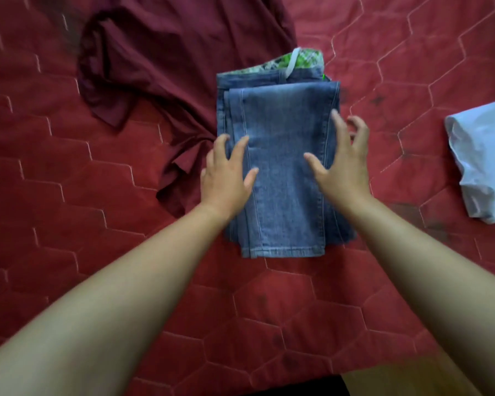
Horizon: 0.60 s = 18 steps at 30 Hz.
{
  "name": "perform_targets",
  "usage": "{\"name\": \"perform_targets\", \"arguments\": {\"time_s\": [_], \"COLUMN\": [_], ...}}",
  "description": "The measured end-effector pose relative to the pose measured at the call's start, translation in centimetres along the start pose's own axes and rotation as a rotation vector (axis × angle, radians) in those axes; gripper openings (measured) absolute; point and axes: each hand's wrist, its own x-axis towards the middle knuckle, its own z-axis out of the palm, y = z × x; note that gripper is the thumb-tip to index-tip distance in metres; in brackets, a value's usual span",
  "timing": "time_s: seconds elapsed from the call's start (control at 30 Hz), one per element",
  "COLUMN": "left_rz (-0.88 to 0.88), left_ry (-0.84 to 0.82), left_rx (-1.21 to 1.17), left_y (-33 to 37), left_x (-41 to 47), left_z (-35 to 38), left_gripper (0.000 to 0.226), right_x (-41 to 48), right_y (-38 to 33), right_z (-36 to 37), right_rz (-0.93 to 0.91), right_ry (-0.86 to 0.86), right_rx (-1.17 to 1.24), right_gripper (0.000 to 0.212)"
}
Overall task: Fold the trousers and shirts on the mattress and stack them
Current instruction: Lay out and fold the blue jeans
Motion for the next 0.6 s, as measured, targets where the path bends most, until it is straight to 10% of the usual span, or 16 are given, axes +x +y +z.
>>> {"name": "perform_targets", "arguments": {"time_s": [0.17, 0.37, 0.5, 0.6], "left_rz": [0.013, 0.019, -0.005, -0.289], "left_ry": [0.109, 0.127, 0.35, 0.176], "left_rx": [-0.034, -0.06, -0.265, -0.304], "left_y": [0.5, 0.5, 0.3, 0.8], "left_x": [7.6, 11.7, 13.2, 13.6], "left_z": [-2.4, -4.1, -4.6, -2.6], "left_gripper": [0.06, 0.029, 0.025, 0.055], "right_x": [6.7, 9.6, 12.3, 12.9], "right_y": [-1.1, -1.4, -2.2, -1.7], "right_z": [-0.1, -0.8, -1.0, 0.7], "right_rz": [0.0, -0.087, -0.131, 0.015], "right_ry": [0.027, 0.121, 0.231, 0.047], "right_rx": [-0.004, 0.07, 0.166, 0.058], "right_gripper": [0.071, 0.019, 0.028, 0.06]}}
